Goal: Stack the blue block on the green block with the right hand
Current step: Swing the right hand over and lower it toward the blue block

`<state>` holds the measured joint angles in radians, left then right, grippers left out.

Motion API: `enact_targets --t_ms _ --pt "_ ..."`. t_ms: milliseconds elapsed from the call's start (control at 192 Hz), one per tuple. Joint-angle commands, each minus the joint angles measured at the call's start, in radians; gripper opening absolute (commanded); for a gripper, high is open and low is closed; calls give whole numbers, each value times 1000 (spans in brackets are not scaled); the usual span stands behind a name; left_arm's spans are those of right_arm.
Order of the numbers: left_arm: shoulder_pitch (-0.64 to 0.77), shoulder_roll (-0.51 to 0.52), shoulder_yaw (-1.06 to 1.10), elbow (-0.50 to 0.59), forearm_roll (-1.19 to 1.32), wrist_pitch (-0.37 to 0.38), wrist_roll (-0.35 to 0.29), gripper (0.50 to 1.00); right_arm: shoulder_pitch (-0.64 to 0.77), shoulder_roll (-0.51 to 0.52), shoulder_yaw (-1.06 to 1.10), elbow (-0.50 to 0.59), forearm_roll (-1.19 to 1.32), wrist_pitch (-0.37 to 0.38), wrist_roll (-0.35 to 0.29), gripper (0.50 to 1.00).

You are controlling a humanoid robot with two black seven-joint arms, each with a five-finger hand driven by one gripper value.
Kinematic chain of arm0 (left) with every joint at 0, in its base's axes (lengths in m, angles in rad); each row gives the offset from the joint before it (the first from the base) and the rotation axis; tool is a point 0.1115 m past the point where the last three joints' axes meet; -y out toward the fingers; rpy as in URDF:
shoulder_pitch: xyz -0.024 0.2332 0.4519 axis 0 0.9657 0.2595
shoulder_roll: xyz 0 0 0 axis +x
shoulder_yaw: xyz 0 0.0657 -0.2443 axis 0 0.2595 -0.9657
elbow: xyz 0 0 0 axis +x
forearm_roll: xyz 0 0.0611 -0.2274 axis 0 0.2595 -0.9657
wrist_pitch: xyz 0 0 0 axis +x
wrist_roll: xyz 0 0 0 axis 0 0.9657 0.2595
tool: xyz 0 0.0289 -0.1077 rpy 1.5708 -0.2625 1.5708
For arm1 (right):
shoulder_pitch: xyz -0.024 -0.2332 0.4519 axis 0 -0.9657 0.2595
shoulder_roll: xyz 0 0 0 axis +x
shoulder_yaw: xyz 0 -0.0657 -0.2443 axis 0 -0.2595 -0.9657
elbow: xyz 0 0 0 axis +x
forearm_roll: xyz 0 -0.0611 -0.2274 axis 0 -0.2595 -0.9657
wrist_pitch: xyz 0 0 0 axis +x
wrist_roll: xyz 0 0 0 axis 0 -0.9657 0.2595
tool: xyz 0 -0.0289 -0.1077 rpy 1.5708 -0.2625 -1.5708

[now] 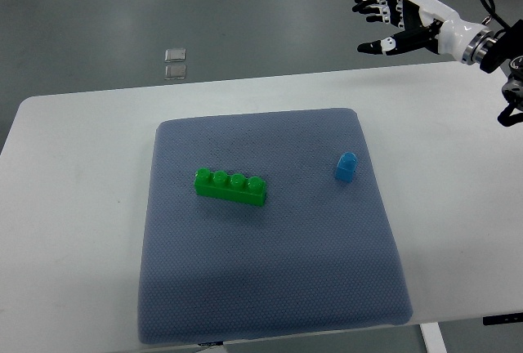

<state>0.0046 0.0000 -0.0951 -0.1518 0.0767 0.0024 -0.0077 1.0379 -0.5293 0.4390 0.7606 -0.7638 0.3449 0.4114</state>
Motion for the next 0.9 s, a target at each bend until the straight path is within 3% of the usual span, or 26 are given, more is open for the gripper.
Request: enact_targets --t_ms 0,223,364,551,894 --pt "0 0 0 0 0 1 0 1000 19 -23 -6 57 -166 26 13 913" --pt "0 0 0 0 0 1 0 1000 41 -57 -51 195 -535 46 66 913" --pt "0 0 0 0 0 1 0 1000 41 -50 -59 206 -720 34 70 913" --pt "0 0 0 0 0 -1 0 1000 41 -46 -109 206 -896 -69 78 913" --pt "0 0 0 0 0 1 0 1000 41 -40 -261 203 -971 -173 90 913"
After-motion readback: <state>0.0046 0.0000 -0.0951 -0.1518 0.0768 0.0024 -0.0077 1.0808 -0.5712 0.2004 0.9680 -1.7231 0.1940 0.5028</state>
